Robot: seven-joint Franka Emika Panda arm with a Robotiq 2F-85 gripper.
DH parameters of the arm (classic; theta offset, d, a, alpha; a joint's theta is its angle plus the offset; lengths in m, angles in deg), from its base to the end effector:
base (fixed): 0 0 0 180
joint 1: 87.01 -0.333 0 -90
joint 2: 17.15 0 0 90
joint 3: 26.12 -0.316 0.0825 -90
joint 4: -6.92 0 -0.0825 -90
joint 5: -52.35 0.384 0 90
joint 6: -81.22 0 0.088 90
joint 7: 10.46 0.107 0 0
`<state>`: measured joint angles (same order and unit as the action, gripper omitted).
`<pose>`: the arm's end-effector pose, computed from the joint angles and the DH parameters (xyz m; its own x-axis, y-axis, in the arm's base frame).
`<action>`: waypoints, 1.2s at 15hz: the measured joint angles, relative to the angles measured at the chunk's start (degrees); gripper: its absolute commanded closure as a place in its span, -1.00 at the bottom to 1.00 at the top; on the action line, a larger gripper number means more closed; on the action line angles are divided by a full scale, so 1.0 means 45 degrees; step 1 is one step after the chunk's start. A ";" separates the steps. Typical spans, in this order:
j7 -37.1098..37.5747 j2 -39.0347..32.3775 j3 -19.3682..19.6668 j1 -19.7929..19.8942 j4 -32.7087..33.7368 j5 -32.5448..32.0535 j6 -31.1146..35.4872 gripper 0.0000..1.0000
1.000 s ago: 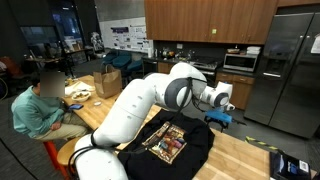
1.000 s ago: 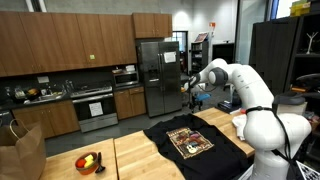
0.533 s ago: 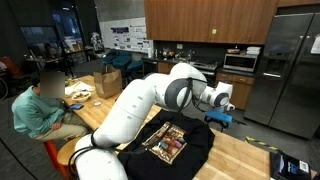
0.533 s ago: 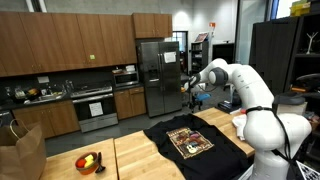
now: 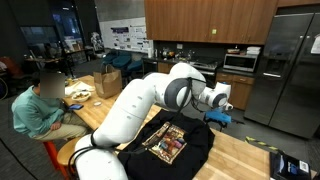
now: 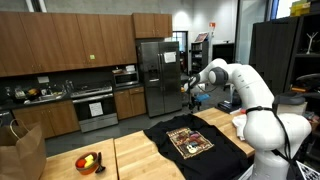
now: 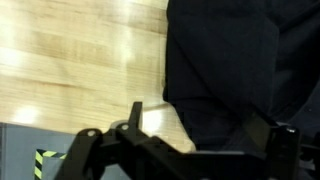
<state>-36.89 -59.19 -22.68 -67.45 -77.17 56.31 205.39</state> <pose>0.6631 -0.2704 0.2434 0.9991 0.0352 -0.0224 0.0345 -0.9990 -0.0286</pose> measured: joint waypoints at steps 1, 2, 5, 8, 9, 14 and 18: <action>-0.0648 0.0063 -0.0253 0.0129 -0.0130 0.0179 0.0019 -1.00; -0.1313 0.0113 -0.0539 0.0282 -0.0232 0.0378 0.0000 -1.00; -0.3263 0.0183 -0.1294 0.0752 -0.0321 0.1172 -0.0660 -1.00; -0.5017 0.0255 -0.1607 0.1058 -0.0297 0.1768 -0.1901 -1.00; -0.5429 0.0318 -0.1601 0.1091 -0.0297 0.1798 -0.2217 -1.00; -0.6555 0.0833 -0.1249 0.1121 -0.0284 0.1823 -0.2211 -1.00; -0.6589 0.0953 -0.0954 0.1212 -0.0249 0.2316 -0.1721 -1.00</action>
<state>-66.53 -54.90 -26.98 -61.99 -78.29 66.73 197.64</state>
